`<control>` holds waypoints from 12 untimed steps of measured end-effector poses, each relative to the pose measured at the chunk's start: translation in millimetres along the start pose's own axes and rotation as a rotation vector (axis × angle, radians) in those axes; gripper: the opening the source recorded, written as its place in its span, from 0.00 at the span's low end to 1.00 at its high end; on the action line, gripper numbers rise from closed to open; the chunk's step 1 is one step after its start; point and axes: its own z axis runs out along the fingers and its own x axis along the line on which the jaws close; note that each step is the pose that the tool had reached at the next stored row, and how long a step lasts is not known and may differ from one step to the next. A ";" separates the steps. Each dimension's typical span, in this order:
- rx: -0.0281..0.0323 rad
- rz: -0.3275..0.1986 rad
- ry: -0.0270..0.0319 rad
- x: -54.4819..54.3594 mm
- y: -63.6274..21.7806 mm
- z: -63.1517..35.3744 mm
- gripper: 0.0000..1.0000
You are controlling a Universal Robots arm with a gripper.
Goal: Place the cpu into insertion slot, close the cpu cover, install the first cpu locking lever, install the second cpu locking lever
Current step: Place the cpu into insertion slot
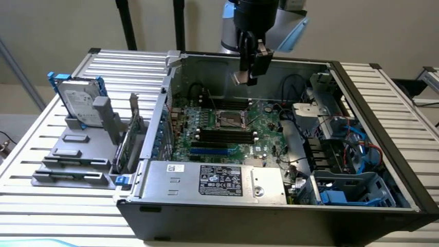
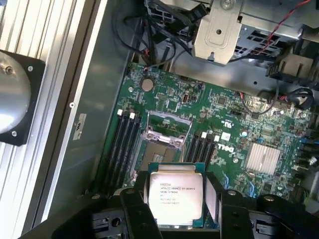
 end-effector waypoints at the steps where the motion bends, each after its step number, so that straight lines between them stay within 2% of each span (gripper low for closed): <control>1: 0.0001 0.018 -0.0014 0.0 -0.1 1.1 0.55; 6: 0.0021 0.105 -0.0085 -0.2 -0.6 7.4 0.55; 12: 0.0070 0.168 -0.0128 0.8 -1.2 16.9 0.55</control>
